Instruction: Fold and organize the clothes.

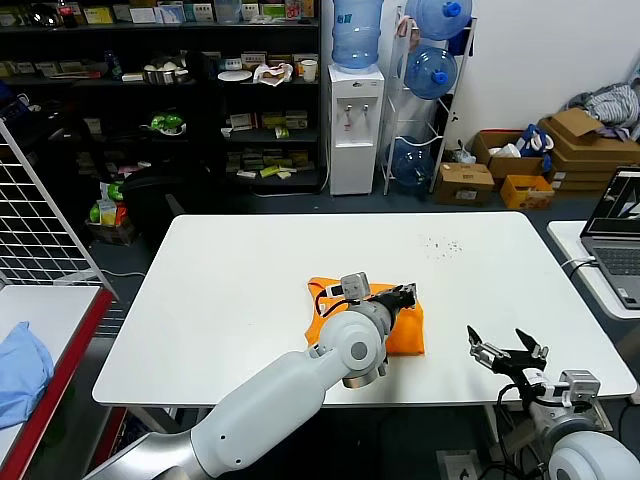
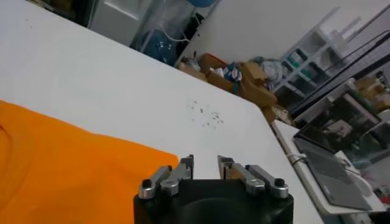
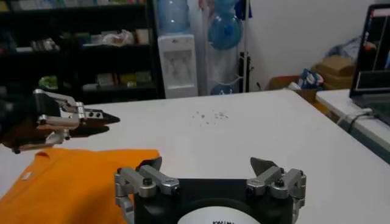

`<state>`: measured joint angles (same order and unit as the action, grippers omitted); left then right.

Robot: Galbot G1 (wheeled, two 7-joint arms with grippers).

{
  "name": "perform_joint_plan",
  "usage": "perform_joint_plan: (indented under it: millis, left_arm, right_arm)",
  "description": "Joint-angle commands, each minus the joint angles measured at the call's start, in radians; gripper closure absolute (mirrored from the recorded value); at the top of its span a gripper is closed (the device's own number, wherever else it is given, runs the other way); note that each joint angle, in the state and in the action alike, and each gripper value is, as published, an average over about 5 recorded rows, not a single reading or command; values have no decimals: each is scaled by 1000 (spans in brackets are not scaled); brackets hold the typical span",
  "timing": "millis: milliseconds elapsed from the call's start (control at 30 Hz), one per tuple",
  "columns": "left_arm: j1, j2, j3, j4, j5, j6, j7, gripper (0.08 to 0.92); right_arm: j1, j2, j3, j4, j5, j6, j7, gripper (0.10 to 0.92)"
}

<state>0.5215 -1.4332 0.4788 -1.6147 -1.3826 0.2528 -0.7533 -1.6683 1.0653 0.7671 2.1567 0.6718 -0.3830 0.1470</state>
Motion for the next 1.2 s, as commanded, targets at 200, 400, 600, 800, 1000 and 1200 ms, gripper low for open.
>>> perform_joint_plan:
  millis: [200,400,600,800,1000,1200]
  left_arm:
    - [399,491,-336,-436,239,-21,251,479]
    - [867,586,-722,-514,639,-185,594,306]
    - [1180,395,-969,-503,1027,-463,790,146]
    - [1328,201,-1035,-518,1200,-626,868,81]
    - [1410,96,-1031,-529,1202,-670,892,79]
    - [1463,111,-1040,-480,1187,-727,891,79]
  right_arm:
    - [-26,-85,8,-45,-69,308,-230,104]
    - [-4,20,2,-114,-155,412,-261,104]
    - [-61,136,43,-159,-273,536,-339,104]
    - [-108,225,66,-122,-300,568,-356,104]
    - [-140,338,67,-119,-382,627,-369,104]
    - [-157,402,66,-149,-478,710,-385,104]
